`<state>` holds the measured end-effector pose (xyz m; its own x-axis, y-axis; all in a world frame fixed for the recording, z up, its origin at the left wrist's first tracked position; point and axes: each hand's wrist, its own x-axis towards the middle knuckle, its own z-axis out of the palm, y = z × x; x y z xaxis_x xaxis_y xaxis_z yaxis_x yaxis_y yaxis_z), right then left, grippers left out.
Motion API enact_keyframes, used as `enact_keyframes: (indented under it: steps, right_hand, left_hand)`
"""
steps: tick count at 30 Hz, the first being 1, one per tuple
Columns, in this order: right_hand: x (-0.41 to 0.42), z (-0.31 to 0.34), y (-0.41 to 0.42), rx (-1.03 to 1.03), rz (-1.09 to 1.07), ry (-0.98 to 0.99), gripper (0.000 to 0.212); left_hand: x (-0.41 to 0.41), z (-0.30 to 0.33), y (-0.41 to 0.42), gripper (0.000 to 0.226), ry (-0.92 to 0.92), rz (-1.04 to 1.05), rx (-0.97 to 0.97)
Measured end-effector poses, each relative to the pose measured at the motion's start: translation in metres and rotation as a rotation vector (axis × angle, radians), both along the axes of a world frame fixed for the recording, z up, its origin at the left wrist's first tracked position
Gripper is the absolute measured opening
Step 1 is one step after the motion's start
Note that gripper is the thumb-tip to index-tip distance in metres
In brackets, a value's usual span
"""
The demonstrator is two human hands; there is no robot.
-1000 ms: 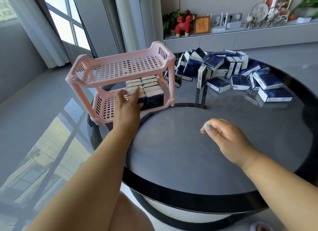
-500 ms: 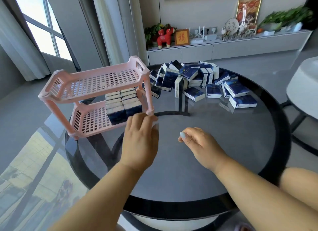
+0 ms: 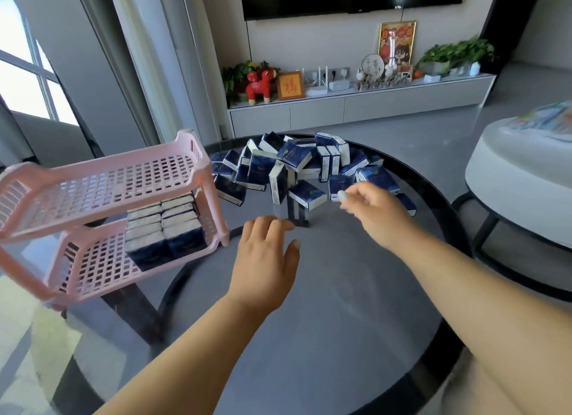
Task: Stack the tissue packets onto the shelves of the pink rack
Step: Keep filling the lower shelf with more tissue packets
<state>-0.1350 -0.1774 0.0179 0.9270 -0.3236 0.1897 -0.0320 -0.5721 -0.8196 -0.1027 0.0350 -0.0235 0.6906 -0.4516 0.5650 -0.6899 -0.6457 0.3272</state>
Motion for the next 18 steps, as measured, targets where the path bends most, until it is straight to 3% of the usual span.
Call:
enact_keyframes:
  steps: [3,9,14,18]
  right_hand:
    - [0.022,0.006,-0.051,-0.011,-0.138,-0.057,0.021]
    - [0.072,0.01,-0.122,-0.013,-0.27,-0.03,0.045]
    - [0.12,0.003,-0.149,0.012,-0.23,0.028,0.03]
    - [0.15,-0.007,-0.156,0.069,-0.165,0.095,0.029]
  left_hand:
    - [0.03,0.014,-0.025,0.045,0.013,-0.006,-0.009]
    - [0.106,0.048,-0.079,0.053,0.097,0.016,0.011]
    - [0.175,0.068,-0.121,0.05,0.207,0.051,0.03]
    - [0.205,0.072,-0.143,0.054,0.269,0.117,0.11]
